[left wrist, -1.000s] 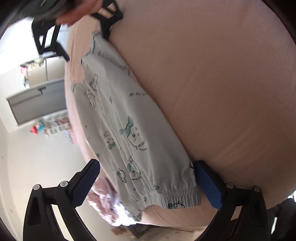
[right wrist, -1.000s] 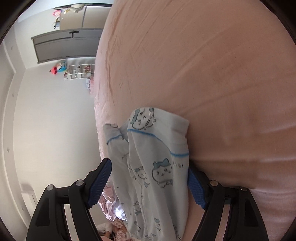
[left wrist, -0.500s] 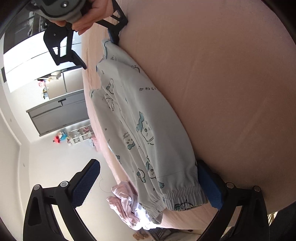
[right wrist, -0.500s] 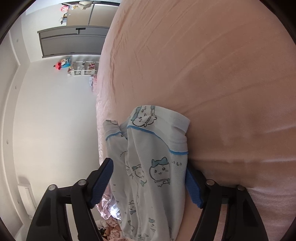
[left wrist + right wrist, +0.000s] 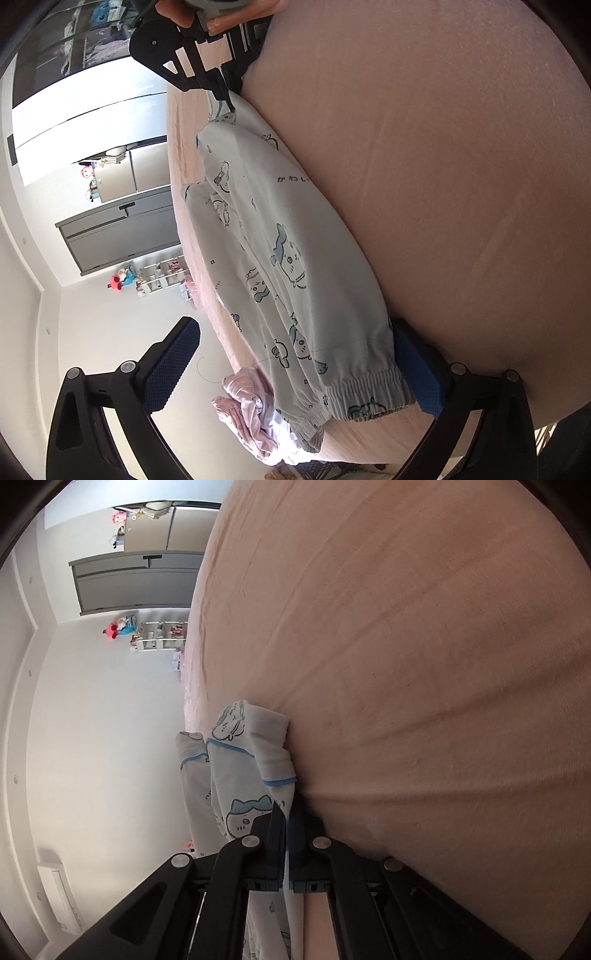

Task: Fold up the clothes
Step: 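Grasp the garment's side edge with the right gripper, then close the left gripper on the pant leg's cuff while the right gripper holds the waistband end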

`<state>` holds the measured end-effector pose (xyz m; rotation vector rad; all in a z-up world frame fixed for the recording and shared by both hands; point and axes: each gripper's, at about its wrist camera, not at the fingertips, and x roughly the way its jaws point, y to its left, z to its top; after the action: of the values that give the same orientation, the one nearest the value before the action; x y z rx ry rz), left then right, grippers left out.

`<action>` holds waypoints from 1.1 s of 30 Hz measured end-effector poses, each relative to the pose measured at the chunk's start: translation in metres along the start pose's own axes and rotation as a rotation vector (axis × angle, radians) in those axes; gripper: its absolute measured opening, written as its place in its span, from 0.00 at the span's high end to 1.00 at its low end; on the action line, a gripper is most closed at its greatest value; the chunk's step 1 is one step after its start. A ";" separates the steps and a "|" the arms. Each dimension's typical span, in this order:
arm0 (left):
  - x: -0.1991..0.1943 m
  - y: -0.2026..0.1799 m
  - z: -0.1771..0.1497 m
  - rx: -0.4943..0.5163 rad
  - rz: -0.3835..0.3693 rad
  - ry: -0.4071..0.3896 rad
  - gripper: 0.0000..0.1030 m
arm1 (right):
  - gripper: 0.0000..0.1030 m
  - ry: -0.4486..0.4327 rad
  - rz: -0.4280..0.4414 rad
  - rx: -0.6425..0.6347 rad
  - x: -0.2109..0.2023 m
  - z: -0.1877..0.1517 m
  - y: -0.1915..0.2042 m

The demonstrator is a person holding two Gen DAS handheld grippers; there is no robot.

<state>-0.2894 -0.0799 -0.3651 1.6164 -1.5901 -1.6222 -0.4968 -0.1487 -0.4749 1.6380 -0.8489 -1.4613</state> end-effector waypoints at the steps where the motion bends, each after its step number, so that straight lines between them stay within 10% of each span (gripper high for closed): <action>1: -0.002 -0.005 0.001 0.012 0.021 -0.007 0.00 | 1.00 0.000 0.000 -0.001 0.000 0.000 0.000; 5: -0.007 -0.016 0.004 0.085 0.126 -0.061 0.00 | 1.00 0.001 0.002 0.002 0.002 0.001 0.000; 11: -0.004 -0.002 0.005 0.033 -0.044 -0.039 0.22 | 1.00 -0.008 0.001 -0.017 0.002 0.002 0.001; 15: -0.004 0.002 0.007 -0.017 -0.273 -0.022 0.91 | 1.00 -0.008 0.008 -0.026 -0.001 0.003 0.001; 33: 0.011 0.040 -0.013 -0.247 -0.503 -0.094 0.93 | 1.00 -0.017 -0.061 0.034 -0.010 0.004 0.012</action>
<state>-0.2991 -0.1073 -0.3329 1.9230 -1.0091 -2.0708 -0.5013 -0.1461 -0.4603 1.6917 -0.8439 -1.5120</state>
